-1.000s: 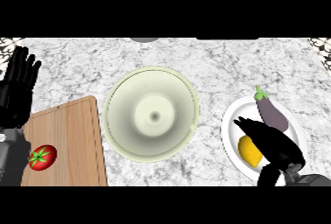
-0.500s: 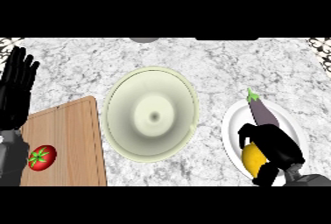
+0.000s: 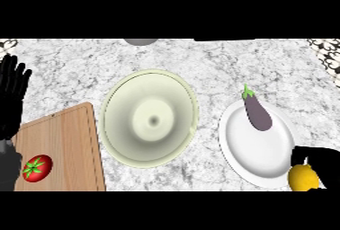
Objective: Pick the lemon from the plate and place it in the bowl
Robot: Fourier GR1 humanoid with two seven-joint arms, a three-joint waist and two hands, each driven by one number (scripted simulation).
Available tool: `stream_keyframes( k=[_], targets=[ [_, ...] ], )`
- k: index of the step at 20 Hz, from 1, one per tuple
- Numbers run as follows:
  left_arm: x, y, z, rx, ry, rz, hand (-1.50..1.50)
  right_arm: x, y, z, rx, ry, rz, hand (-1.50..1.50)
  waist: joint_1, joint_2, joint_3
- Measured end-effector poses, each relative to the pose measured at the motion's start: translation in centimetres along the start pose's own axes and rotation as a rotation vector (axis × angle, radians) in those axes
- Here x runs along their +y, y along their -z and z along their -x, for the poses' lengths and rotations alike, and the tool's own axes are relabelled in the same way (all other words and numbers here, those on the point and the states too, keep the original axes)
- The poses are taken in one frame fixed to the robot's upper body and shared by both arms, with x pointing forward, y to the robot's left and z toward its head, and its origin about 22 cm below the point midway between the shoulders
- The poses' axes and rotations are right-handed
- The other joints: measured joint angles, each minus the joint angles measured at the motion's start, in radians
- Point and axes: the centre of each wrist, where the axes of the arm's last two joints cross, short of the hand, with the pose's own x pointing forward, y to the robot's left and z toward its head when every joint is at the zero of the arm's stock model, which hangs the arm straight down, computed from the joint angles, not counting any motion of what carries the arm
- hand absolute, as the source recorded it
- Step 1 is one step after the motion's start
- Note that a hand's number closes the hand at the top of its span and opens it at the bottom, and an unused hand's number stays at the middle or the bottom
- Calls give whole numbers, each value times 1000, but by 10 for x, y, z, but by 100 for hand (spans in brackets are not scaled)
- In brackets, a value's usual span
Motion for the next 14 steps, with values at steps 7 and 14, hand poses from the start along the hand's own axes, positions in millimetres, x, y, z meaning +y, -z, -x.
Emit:
stream_keyframes(
  k=[7, 14],
  targets=[
    [-3, -2, -4, 0, 4, -2, 0, -24, -68, 44, 207, 9, 156, 150, 4, 2, 1],
    [-9, -6, -5, -9, 0, 9, 0, -66, -128, 26, 157, 71, 326, 150, 11, 2, 0]
  ],
)
